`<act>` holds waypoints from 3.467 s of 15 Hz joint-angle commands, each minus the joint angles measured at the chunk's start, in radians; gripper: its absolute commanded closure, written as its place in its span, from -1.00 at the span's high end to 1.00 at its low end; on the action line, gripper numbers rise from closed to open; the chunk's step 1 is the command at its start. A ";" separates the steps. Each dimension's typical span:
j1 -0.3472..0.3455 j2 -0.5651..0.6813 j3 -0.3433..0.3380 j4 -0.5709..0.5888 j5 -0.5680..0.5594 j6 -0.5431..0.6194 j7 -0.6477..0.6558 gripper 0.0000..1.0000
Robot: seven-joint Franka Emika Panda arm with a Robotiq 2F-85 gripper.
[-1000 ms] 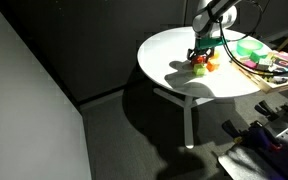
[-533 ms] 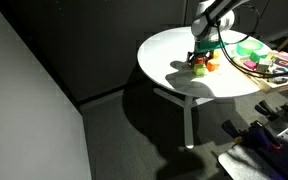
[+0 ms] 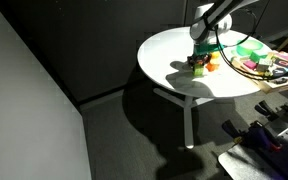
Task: Move the yellow cube to the tray
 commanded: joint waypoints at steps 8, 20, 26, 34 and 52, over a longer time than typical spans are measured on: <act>0.016 -0.174 -0.014 -0.122 -0.010 -0.012 -0.032 -0.50; -0.096 -0.407 -0.060 -0.332 0.025 0.016 -0.062 -0.50; -0.192 -0.478 -0.093 -0.375 0.070 0.022 -0.098 -0.50; -0.309 -0.485 -0.138 -0.377 0.189 0.017 -0.162 -0.50; -0.483 -0.437 -0.211 -0.345 0.375 -0.001 -0.247 -0.50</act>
